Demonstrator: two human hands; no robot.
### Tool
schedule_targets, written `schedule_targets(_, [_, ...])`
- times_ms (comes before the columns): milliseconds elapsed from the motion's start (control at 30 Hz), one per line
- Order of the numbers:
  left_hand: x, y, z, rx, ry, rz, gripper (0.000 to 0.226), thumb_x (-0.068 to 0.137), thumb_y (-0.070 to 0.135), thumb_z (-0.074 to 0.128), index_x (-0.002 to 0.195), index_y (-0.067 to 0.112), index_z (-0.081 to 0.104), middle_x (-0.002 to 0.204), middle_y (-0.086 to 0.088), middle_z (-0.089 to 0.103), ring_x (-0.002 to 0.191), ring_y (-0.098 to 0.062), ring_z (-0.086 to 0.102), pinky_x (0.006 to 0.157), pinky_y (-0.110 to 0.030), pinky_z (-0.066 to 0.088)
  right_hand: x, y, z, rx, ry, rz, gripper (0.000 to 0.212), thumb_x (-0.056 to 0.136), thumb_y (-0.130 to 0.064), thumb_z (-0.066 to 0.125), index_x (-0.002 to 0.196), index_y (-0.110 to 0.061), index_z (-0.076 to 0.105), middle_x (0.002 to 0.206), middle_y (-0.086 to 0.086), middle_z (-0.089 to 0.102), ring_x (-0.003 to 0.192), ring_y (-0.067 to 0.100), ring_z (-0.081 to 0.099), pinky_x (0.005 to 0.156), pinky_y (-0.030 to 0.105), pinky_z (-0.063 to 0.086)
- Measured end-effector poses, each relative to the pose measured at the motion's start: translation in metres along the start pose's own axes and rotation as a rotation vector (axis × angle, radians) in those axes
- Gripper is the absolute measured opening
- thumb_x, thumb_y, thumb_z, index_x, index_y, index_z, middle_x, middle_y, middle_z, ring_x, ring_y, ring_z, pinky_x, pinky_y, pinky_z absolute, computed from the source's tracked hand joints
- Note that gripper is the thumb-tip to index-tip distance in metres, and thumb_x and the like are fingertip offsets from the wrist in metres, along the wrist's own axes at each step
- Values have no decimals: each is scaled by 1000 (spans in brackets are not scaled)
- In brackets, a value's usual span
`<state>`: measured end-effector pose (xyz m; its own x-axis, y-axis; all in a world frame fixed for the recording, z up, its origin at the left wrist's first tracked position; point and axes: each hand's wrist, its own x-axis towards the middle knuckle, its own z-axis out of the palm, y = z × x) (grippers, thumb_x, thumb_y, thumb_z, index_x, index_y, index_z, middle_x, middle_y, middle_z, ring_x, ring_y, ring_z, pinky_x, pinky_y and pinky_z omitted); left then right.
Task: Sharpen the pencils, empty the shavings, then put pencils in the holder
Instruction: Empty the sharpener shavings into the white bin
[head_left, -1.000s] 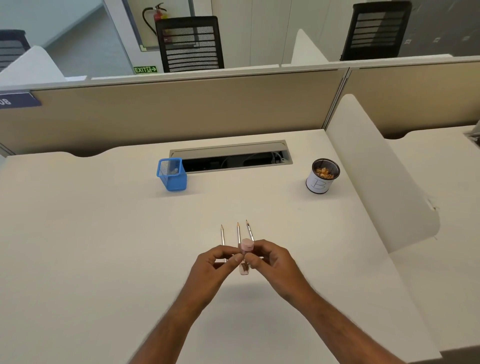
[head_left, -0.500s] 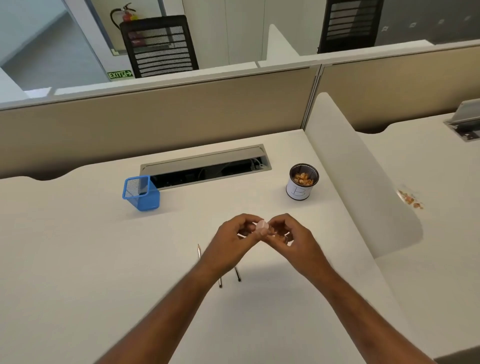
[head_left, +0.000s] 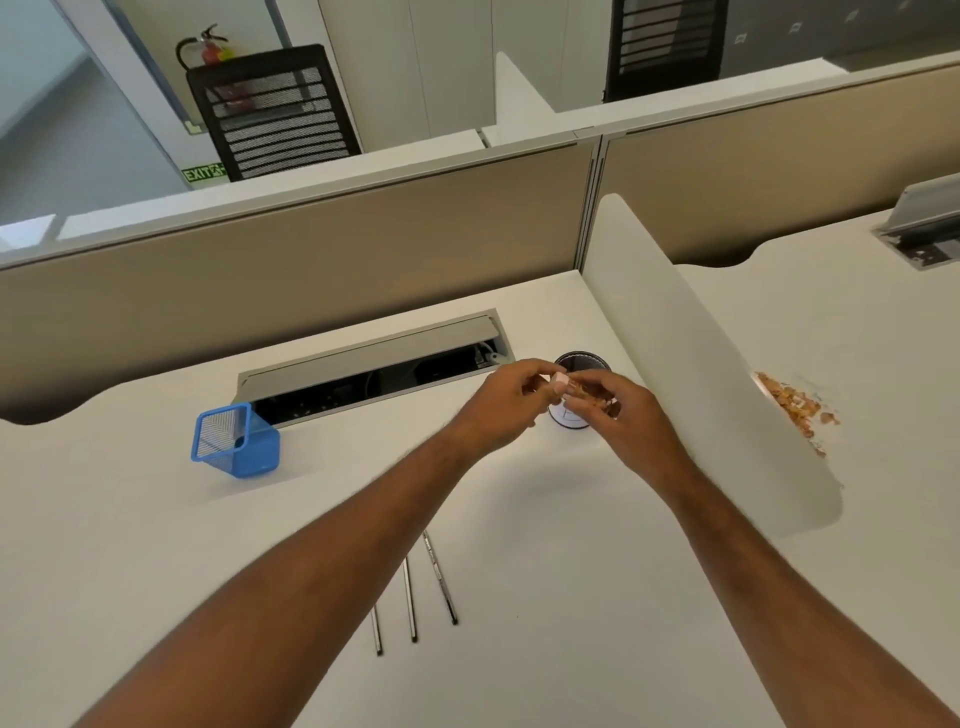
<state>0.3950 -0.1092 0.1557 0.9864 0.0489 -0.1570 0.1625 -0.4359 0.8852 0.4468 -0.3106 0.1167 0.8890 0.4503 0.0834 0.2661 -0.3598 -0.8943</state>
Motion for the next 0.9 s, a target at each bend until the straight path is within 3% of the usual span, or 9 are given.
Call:
schedule_targets(133, [34, 1, 4, -20, -19, 19, 32, 114, 27, 62, 139, 8, 71, 112, -1, 76, 92, -8, 71, 65, -15, 60, 27, 12, -13, 21, 15, 20, 26, 100, -25, 76, 125, -26, 74, 119, -11, 77, 107, 3, 72, 84, 13, 54])
schedule_targets(233, [55, 2, 8, -24, -46, 25, 30, 115, 24, 62, 138, 7, 73, 121, -7, 78, 97, -15, 74, 65, -14, 60, 40, 19, -22, -9, 4, 43, 22, 99, -23, 75, 120, -32, 74, 110, -19, 75, 98, -4, 70, 69, 9, 52])
schedule_targets(367, [72, 3, 20, -62, -27, 9, 26, 112, 25, 66, 132, 10, 76, 108, 2, 78, 91, -2, 74, 61, -9, 56, 50, 32, -30, -50, 53, 67, 25, 100, -24, 75, 125, -24, 76, 112, -10, 74, 99, 8, 71, 65, 15, 54])
schedule_targets(467, [82, 4, 29, -78, 6, 6, 25, 112, 25, 66, 129, 10, 77, 120, -11, 81, 109, -18, 75, 69, -15, 59, 52, 38, -29, -71, 106, 58, 28, 99, -22, 75, 127, -21, 76, 115, -8, 72, 100, 9, 68, 70, 18, 56])
schedule_targets(533, [86, 2, 32, -74, 4, 18, 24, 113, 24, 65, 125, 9, 79, 121, -14, 81, 109, -20, 74, 75, -18, 58, 55, 42, -30, -72, 106, 75, 30, 100, -23, 75, 130, -20, 75, 118, -5, 72, 100, 12, 69, 68, 19, 58])
schedule_targets(600, [87, -2, 31, -79, -37, 11, 25, 114, 24, 62, 124, 9, 80, 120, -14, 81, 108, -21, 73, 75, -19, 56, 57, 44, -33, -57, 59, 105, 31, 100, -24, 74, 131, -20, 75, 118, -1, 72, 91, 9, 71, 58, 17, 56])
schedule_targets(700, [88, -8, 28, -84, -76, 1, 27, 115, 26, 61, 127, 10, 79, 113, -6, 80, 96, -11, 71, 66, -12, 52, 59, 48, -36, -78, 4, 96, 30, 101, -24, 73, 131, -20, 75, 113, -1, 73, 82, -2, 70, 55, 17, 55])
schedule_targets(800, [89, -12, 29, -101, -46, -23, 27, 114, 25, 63, 130, 10, 78, 108, 0, 77, 87, -3, 68, 60, -6, 49, 60, 49, -35, -91, -12, 99, 33, 102, -24, 72, 135, -19, 74, 116, -1, 72, 93, 9, 70, 55, 17, 55])
schedule_targets(900, [87, -14, 34, -143, 2, -44, 26, 113, 25, 66, 132, 11, 76, 111, -1, 76, 93, -7, 70, 64, -10, 52, 58, 48, -31, -100, 4, 88, 33, 103, -22, 71, 135, -19, 73, 117, -3, 69, 104, 15, 68, 66, 15, 56])
